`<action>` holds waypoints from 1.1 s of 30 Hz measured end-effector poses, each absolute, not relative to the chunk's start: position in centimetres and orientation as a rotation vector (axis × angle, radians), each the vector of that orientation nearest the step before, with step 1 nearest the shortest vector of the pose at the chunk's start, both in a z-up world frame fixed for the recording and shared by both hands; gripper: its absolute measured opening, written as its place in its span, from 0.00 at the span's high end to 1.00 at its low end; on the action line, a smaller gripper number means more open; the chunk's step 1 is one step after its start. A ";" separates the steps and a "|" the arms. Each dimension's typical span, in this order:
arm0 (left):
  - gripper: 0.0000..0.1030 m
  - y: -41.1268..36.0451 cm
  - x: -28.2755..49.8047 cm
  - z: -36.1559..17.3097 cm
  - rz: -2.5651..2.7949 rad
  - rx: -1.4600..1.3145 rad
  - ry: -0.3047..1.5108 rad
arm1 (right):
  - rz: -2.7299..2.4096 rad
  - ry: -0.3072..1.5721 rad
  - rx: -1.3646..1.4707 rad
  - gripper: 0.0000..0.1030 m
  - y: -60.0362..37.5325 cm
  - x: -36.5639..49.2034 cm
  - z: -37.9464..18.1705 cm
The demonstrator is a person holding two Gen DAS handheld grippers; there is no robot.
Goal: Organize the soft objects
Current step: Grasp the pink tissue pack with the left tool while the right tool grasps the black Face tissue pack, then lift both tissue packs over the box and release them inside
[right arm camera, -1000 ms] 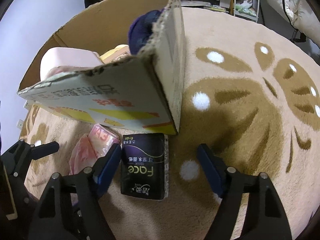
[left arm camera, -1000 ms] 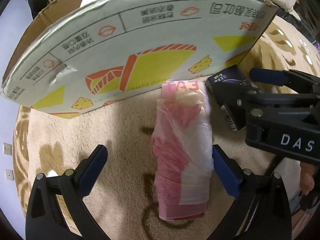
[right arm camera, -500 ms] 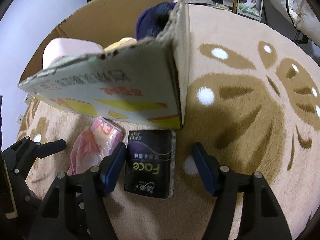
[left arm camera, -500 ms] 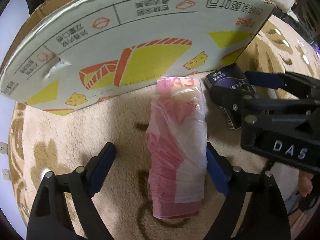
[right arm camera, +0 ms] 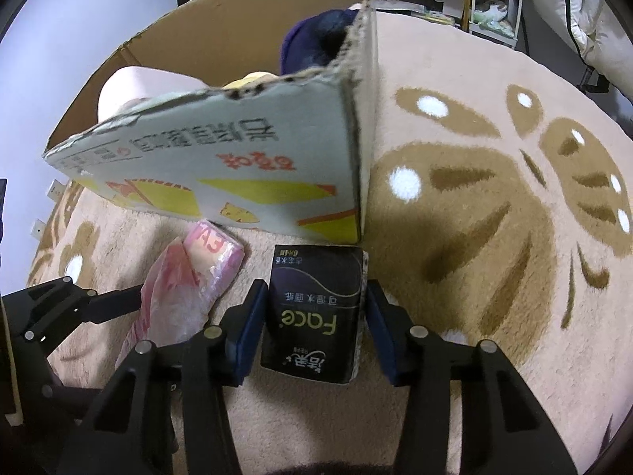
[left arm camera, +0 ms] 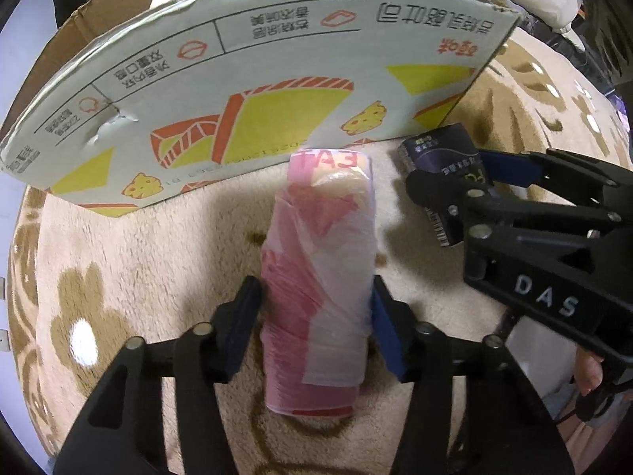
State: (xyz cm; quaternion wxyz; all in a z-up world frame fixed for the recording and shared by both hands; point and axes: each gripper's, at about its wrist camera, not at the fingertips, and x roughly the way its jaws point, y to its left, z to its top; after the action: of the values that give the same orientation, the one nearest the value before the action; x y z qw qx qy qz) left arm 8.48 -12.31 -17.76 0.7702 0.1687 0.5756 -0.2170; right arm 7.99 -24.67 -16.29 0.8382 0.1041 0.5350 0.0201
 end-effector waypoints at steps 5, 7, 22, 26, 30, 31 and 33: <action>0.56 -11.8 7.2 -17.1 -0.378 0.420 1.222 | 0.049 1.111 0.199 0.50 -23.6 6.8 -15.3; 0.57 -11.3 6.9 -16.7 -0.352 0.416 1.212 | 0.050 1.093 0.195 0.50 -23.3 6.1 -14.7; 0.57 -7.2 3.3 -6.8 -0.227 0.295 0.917 | 0.064 0.902 0.197 0.50 -23.2 2.8 -8.8; 0.57 -6.7 2.9 -3.6 -0.217 0.278 0.828 | 0.068 0.827 0.199 0.50 -23.2 1.8 -6.5; 0.57 -6.2 2.5 -2.0 -0.207 0.301 0.748 | 0.068 0.768 0.192 0.50 -23.1 1.1 -4.4; 0.57 -6.1 2.5 -1.7 -0.201 0.307 0.732 | 0.069 0.755 0.191 0.50 -23.1 1.0 -4.0; 0.57 -5.8 2.5 -1.0 -0.195 0.306 0.706 | 0.067 0.730 0.189 0.50 -23.2 0.8 -3.1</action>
State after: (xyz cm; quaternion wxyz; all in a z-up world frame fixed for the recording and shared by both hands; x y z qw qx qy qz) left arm 2.53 -5.76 -0.96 0.9223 0.1490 0.3439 -0.0948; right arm 0.80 -23.19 -3.13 0.9292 0.0923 0.3563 0.0329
